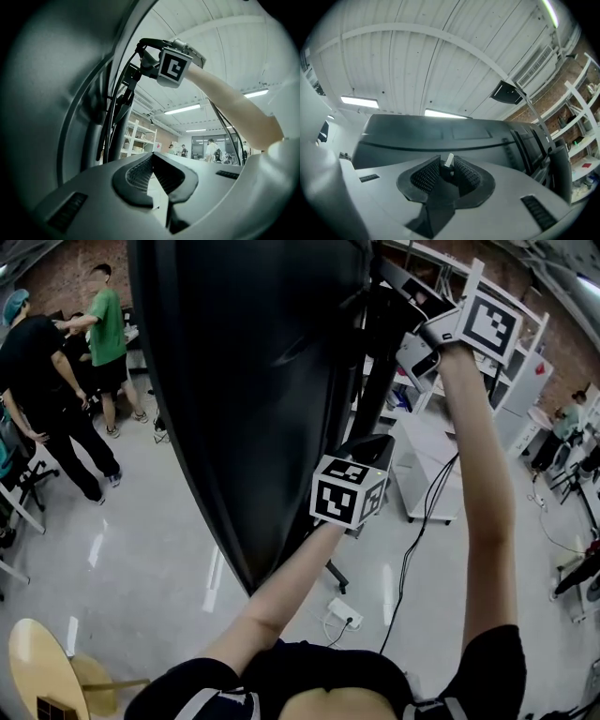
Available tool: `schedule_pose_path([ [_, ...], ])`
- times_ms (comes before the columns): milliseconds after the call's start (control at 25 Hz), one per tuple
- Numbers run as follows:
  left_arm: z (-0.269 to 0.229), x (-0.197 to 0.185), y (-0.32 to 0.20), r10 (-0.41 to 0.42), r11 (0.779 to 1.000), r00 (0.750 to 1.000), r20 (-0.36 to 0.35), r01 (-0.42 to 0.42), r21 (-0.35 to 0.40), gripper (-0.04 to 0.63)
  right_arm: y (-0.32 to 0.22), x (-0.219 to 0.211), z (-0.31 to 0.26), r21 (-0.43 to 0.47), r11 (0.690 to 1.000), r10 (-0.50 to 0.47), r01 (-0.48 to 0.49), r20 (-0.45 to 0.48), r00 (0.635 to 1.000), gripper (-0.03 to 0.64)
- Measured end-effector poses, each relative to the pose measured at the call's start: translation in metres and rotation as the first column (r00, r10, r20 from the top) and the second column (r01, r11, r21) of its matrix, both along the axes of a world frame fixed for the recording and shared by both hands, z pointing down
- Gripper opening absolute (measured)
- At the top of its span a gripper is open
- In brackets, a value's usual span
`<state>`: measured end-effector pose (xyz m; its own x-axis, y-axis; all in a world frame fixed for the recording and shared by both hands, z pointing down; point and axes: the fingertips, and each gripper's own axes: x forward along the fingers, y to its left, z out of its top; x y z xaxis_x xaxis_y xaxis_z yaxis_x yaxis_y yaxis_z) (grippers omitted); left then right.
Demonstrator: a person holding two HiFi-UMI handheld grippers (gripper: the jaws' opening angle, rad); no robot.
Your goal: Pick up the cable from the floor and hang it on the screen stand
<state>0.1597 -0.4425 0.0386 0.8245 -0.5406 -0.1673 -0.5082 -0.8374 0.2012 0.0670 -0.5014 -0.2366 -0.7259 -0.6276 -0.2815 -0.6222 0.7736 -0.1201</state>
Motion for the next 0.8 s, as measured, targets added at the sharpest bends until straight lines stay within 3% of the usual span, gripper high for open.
schedule_pose_path([
  [160,-0.004,0.004,-0.004,0.004,1.000,1.000,0.016,-0.004,0.015,0.008,-0.017,0.005,-0.030,0.001,1.000,0.000,0.000,0.059,0.998,0.106],
  [440,0.000,-0.007,-0.008,-0.029,0.999,1.000,-0.005,0.029,0.037,0.008,-0.022,0.010,-0.034,0.004,0.999,0.041,-0.041,0.080,0.996,0.106],
  [800,0.035,-0.001,-0.001,0.004,0.998,1.000,0.022,-0.005,0.069,0.008,-0.040,0.035,-0.042,0.023,0.990,0.132,-0.137,0.159,0.978,0.106],
])
